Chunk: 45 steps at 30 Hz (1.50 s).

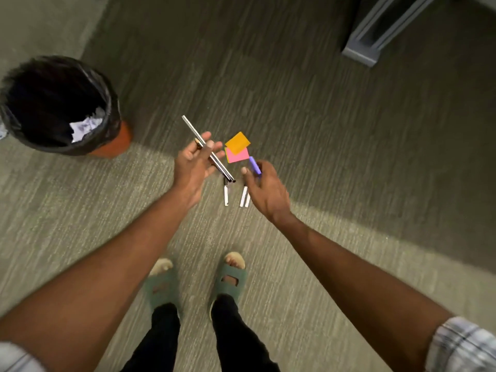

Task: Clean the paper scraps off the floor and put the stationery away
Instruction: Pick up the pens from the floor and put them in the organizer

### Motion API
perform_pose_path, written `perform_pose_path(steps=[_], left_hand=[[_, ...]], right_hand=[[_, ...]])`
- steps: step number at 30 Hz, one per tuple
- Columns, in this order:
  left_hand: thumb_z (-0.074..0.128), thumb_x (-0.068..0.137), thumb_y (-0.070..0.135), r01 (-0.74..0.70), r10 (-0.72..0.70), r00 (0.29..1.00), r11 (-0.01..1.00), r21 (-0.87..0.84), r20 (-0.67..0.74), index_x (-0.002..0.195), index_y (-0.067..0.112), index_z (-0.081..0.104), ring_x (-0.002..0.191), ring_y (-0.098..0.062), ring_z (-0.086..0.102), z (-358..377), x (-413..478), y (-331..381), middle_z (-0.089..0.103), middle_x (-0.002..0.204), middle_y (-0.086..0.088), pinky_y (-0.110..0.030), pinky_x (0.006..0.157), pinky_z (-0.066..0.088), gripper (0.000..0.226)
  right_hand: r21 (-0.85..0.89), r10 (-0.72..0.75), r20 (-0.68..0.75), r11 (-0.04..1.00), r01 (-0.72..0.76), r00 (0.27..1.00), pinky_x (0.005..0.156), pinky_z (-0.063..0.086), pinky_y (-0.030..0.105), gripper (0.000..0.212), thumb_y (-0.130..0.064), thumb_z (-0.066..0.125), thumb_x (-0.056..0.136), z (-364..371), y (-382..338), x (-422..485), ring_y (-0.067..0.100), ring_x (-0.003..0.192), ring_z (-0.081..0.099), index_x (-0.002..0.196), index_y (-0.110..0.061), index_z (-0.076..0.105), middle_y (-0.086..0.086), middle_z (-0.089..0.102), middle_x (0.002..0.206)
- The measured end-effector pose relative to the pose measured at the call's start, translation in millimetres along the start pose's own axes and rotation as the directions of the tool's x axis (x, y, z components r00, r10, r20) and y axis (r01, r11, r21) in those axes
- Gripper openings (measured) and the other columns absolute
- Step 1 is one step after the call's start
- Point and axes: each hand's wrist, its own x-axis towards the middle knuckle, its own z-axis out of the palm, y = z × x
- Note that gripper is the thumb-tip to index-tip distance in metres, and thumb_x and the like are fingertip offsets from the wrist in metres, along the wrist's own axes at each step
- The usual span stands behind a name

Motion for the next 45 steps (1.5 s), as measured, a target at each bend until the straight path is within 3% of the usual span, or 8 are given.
perform_pose_path(steps=[7, 13, 17, 21, 27, 33, 38, 45], left_hand=[[0.06, 0.099, 0.012, -0.093, 0.089, 0.996, 0.976, 0.199, 0.027, 0.123, 0.012, 0.055, 0.073, -0.005, 0.075, 21.7, -3.4, 97.4, 0.07, 0.116, -0.012, -0.017, 0.061, 0.056, 0.025], [0.067, 0.094, 0.015, -0.174, 0.115, 0.978, 0.91, 0.377, 0.174, 0.119, 0.015, 0.07, 0.077, -0.004, 0.076, 62.5, -4.0, 201.9, 0.075, 0.104, -0.009, -0.023, 0.073, 0.059, 0.025], [0.074, 0.088, 0.017, -0.302, 0.182, 0.934, 0.861, 0.408, 0.308, 0.101, 0.025, 0.077, 0.093, -0.02, 0.077, 116.1, -22.2, 298.9, 0.079, 0.096, -0.008, -0.025, 0.075, 0.058, 0.016], [0.081, 0.082, 0.021, -0.439, 0.293, 0.883, 0.791, 0.425, 0.368, 0.105, 0.021, 0.078, 0.092, -0.029, 0.074, 164.1, -46.2, 379.3, 0.08, 0.096, -0.009, -0.058, 0.095, 0.055, 0.023], [0.076, 0.082, 0.03, -0.565, 0.359, 0.805, 0.706, 0.427, 0.472, 0.111, 0.032, 0.074, 0.102, -0.004, 0.072, 232.5, -86.1, 438.5, 0.078, 0.101, 0.011, -0.04, 0.099, 0.057, 0.028], [0.069, 0.092, 0.022, -0.622, 0.443, 0.764, 0.699, 0.353, 0.469, 0.125, 0.018, 0.068, 0.107, -0.012, 0.071, 336.1, -112.3, 463.7, 0.075, 0.114, 0.0, -0.042, 0.102, 0.055, 0.033], [0.069, 0.094, 0.029, -0.706, 0.613, 0.708, 0.638, 0.309, 0.352, 0.127, 0.018, 0.069, 0.11, -0.006, 0.067, 432.7, -121.9, 470.4, 0.073, 0.122, 0.001, -0.016, 0.093, 0.053, 0.035], [0.068, 0.094, 0.028, -0.693, 0.665, 0.721, 0.693, 0.197, 0.195, 0.128, 0.017, 0.068, 0.11, -0.012, 0.07, 517.6, -111.6, 459.0, 0.074, 0.118, 0.002, -0.037, 0.1, 0.057, 0.035]], right_hand=[[0.461, 0.253, 0.085, 0.847, -0.263, 0.964, 0.077, 0.038, 0.028, 0.03, -0.028, 0.041, 0.103, -81.1, -27.5, 35.2, 0.01, 0.081, 0.05, 0.107, -0.011, 0.064, -0.004, 0.057, 0.089], [0.591, 0.092, 0.047, 0.8, -0.102, 0.995, 0.072, 0.045, 0.015, 0.025, -0.015, 0.049, 0.104, -165.2, -118.7, 44.7, 0.002, 0.074, 0.051, 0.124, -0.004, 0.059, -0.009, 0.055, 0.086], [0.594, 0.007, -0.025, 0.804, 0.01, 1.0, 0.086, 0.048, 0.021, 0.019, -0.006, 0.062, 0.095, -240.8, -189.2, 53.9, 0.007, 0.088, 0.059, 0.114, -0.006, 0.067, 0.0, 0.065, 0.096], [0.588, -0.04, -0.089, 0.804, 0.085, 0.995, 0.087, 0.052, 0.018, 0.018, -0.009, 0.066, 0.093, -318.8, -250.8, 58.3, 0.007, 0.096, 0.067, 0.11, -0.009, 0.072, 0.002, 0.074, 0.102], [0.498, -0.107, -0.245, 0.839, 0.22, 0.964, 0.096, 0.053, 0.02, 0.027, -0.02, 0.068, 0.092, -431.7, -293.8, 57.7, 0.002, 0.106, 0.069, 0.119, -0.019, 0.069, -0.005, 0.075, 0.112], [0.461, -0.116, -0.401, 0.831, 0.31, 0.909, 0.099, 0.056, 0.034, 0.027, -0.022, 0.069, 0.091, -545.9, -282.9, 66.2, 0.006, 0.106, 0.07, 0.118, -0.021, 0.066, -0.006, 0.074, 0.114], [0.431, -0.173, -0.45, 0.817, 0.383, 0.876, 0.098, 0.058, 0.038, 0.035, -0.013, 0.067, 0.092, -633.5, -270.7, 85.0, 0.017, 0.108, 0.07, 0.126, -0.007, 0.063, 0.007, 0.072, 0.117], [0.431, -0.21, -0.473, 0.792, 0.432, 0.856, 0.101, 0.055, 0.043, 0.031, -0.008, 0.063, 0.095, -698.0, -250.7, 120.0, 0.026, 0.111, 0.068, 0.125, -0.002, 0.06, 0.014, 0.07, 0.119]])
